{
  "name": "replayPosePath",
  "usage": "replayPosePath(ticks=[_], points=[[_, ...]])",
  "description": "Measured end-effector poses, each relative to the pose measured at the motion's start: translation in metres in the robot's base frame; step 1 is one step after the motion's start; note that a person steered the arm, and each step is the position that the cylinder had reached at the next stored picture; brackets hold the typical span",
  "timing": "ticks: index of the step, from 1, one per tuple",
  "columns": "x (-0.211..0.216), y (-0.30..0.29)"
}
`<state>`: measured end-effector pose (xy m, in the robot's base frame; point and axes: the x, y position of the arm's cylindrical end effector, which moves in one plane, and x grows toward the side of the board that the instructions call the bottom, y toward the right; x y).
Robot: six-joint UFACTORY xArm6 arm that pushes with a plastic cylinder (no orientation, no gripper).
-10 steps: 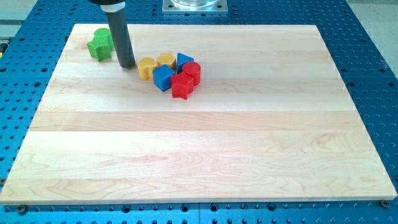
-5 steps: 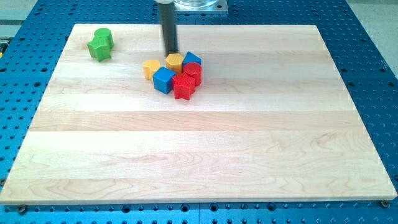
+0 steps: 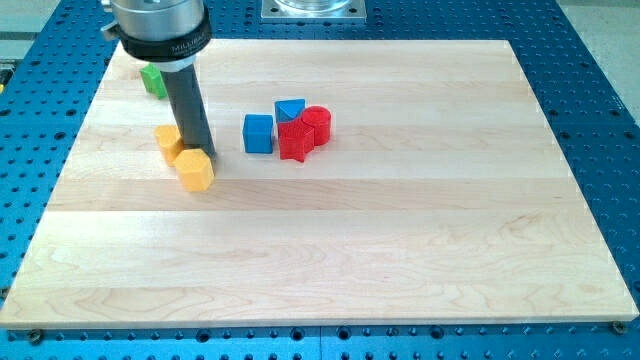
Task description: Push the yellow hexagon towards the bottom center of the board
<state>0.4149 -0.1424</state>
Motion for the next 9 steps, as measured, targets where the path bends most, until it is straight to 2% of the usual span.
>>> replayPosePath(ticks=[1,3,4,5,7,8,9], points=[[-0.028,-0.029],[-0.058,-0.074],[-0.033,-0.077],[0.004,-0.019],[0.039,-0.005],[0.094,0.087],[0.104,0.109]])
